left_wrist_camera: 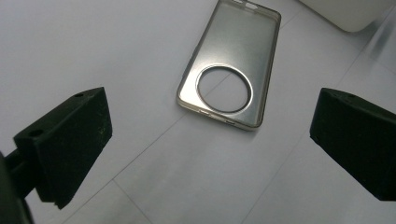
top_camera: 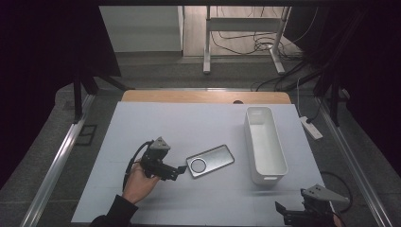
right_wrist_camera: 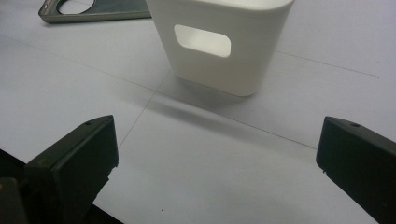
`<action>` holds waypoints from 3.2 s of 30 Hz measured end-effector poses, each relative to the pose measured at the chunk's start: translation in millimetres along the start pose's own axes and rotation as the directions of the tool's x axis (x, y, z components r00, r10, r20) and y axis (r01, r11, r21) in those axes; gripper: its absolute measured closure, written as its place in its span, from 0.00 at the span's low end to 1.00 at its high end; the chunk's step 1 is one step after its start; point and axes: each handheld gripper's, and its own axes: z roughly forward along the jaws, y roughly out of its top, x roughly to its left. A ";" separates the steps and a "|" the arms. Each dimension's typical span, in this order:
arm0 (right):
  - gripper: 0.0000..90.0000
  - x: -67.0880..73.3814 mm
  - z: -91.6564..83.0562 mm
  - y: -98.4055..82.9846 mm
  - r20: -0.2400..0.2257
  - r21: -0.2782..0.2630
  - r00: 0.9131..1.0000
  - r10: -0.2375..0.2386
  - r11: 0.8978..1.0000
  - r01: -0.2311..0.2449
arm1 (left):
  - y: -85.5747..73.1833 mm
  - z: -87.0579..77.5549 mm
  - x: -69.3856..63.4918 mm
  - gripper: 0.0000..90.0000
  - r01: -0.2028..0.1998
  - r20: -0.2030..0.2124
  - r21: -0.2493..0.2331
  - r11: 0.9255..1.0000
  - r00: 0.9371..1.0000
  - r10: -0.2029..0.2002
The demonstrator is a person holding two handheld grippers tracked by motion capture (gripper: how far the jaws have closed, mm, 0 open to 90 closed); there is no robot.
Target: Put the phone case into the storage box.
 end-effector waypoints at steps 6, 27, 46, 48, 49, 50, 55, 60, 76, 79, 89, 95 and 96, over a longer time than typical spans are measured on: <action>0.00 0.3 0.0 0.1 -0.001 0.004 1.000 -0.003 1.000 0.003 | 9.0 7.0 -3.0 0.00 -0.022 0.003 0.018 1.000 1.000 0.022; 0.00 0.5 0.9 0.2 -0.007 0.009 1.000 -0.006 1.000 0.006 | 38.2 35.5 -7.8 0.00 -0.060 0.041 0.051 0.997 0.997 0.058; 0.00 1.0 1.9 0.5 -0.012 0.022 1.000 -0.017 1.000 0.017 | 53.7 58.5 -20.2 0.39 -0.134 0.024 0.111 0.985 0.991 0.132; 0.00 1.3 2.3 0.5 -0.013 0.023 1.000 -0.020 1.000 0.020 | 54.7 59.2 -20.1 0.48 -0.132 0.039 0.112 0.985 0.991 0.129; 0.00 1.4 2.3 0.7 -0.012 0.028 1.000 -0.022 0.999 0.022 | 55.1 59.3 -20.2 0.54 -0.133 0.050 0.116 0.984 0.990 0.128; 0.00 1.6 2.4 0.7 -0.012 0.029 1.000 -0.023 0.999 0.023 | 55.3 59.8 -20.7 0.60 -0.130 0.058 0.118 0.984 0.991 0.124; 0.00 1.6 2.4 0.7 -0.010 0.029 1.000 -0.023 0.999 0.024 | 56.7 62.2 -23.1 0.88 -0.145 0.073 0.126 0.981 0.988 0.137; 0.00 2.2 2.7 0.6 -0.008 0.029 1.000 -0.029 0.999 0.029 | 58.8 62.8 -24.5 0.99 -0.148 0.078 0.118 0.982 0.987 0.140; 0.01 2.4 2.8 0.6 -0.006 0.029 0.999 -0.031 0.999 0.032 | 46.6 75.4 -32.3 0.99 -0.159 0.092 0.140 0.977 0.985 0.147; 0.01 2.5 2.9 0.6 -0.006 0.031 0.999 -0.033 0.999 0.033 | 43.9 80.9 -35.3 0.99 -0.156 0.093 0.149 0.976 0.985 0.143; 0.01 2.9 3.3 0.7 -0.006 0.034 0.999 -0.038 0.999 0.038 | 44.5 92.6 -37.3 0.99 -0.146 0.102 0.156 0.977 0.986 0.131; 0.01 3.0 3.2 0.7 -0.005 0.035 0.999 -0.039 0.999 0.039 | 49.7 101.7 -41.2 0.99 -0.147 0.106 0.166 0.975 0.986 0.130; 0.01 3.0 3.2 0.7 -0.005 0.035 0.999 -0.039 0.999 0.039 | 51.3 104.1 -42.7 0.99 -0.142 0.102 0.168 0.976 0.987 0.126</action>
